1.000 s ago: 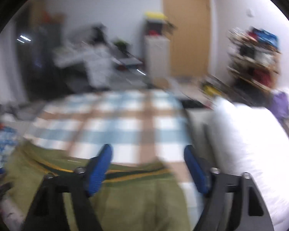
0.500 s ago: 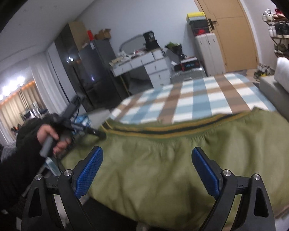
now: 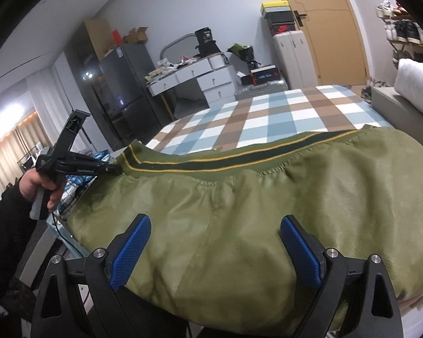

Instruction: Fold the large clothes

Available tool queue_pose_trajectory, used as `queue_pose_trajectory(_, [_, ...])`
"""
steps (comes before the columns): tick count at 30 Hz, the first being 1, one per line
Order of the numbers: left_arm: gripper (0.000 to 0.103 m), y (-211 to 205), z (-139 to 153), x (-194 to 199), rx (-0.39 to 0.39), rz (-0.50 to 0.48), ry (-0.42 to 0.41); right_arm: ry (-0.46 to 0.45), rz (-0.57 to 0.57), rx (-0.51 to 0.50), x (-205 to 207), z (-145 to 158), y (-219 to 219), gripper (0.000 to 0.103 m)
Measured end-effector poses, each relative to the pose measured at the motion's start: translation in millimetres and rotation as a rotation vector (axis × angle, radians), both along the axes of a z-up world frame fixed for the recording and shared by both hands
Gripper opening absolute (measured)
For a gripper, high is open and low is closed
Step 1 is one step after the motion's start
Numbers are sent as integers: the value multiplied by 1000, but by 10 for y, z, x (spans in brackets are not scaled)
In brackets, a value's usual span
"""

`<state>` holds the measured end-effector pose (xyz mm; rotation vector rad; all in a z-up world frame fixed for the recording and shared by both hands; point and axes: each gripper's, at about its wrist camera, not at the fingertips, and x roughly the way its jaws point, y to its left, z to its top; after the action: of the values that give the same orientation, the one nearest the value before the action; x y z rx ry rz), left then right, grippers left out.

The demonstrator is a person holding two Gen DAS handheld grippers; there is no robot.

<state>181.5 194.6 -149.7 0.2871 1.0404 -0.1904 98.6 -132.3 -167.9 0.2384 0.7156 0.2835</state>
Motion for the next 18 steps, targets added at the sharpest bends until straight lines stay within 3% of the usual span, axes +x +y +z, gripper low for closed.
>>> queue_pose_trajectory(4, [8, 174, -355, 124, -29, 81, 28, -2, -36, -74, 100, 8, 70, 96])
queue_pose_trajectory(7, [9, 108, -360, 107, 22, 99, -12, 150, -26, -249, 421, -302, 172, 100])
queue_pose_trajectory(9, [14, 74, -311, 96, 73, 116, -22, 125, 29, -440, 454, -397, 384, 100])
queue_pose_trajectory(10, [16, 102, -229, 70, 71, 149, -36, 138, 28, -476, 469, -416, 427, 100])
queue_pose_trajectory(12, [16, 168, -28, -50, 84, 220, -84, 195, 1, -450, 525, -325, 413, 94])
queue_pose_trajectory(14, [17, 222, 310, -372, 76, 266, -221, 192, -7, -353, 482, -159, 341, 85])
queue_pose_trajectory(16, [23, 189, 553, -738, -66, 204, -294, 112, 3, -233, 319, 51, 284, 85])
queue_pose_trajectory(18, [42, 54, 552, -958, -169, 134, -278, 80, 26, -197, 229, 77, 321, 86])
